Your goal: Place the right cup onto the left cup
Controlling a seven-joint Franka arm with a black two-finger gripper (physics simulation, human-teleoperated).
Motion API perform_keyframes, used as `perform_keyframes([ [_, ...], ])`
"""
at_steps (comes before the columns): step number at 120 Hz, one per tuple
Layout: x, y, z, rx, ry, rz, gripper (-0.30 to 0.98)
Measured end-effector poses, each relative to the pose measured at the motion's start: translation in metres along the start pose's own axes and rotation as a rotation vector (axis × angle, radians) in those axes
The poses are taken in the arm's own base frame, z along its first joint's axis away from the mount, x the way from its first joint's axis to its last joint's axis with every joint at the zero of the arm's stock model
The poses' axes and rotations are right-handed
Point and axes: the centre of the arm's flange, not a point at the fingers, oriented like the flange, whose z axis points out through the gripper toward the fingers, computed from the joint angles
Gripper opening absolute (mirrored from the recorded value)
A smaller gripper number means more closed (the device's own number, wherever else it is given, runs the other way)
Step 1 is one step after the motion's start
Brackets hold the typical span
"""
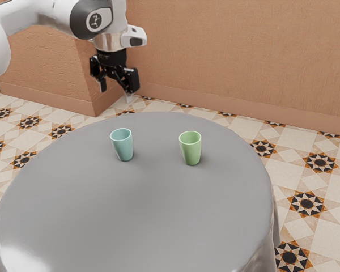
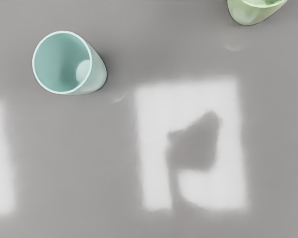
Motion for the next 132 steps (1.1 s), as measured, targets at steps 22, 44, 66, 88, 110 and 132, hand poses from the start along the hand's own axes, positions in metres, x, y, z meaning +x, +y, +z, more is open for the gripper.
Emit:
perform_keyframes([
  [22,0.020,0.019,0.029,-0.021,0.011,0.002,0.69],
  [44,0.037,0.035,0.056,-0.040,0.003,-0.036,0.69],
  [66,0.055,0.058,0.073,-0.045,0.016,-0.072,0.69],
  [88,0.068,0.093,0.082,-0.050,0.027,-0.082,0.69],
  [110,0.077,0.134,0.090,-0.057,0.036,-0.080,0.69],
  [132,0.094,0.139,0.124,-0.049,0.013,-0.134,0.69],
])
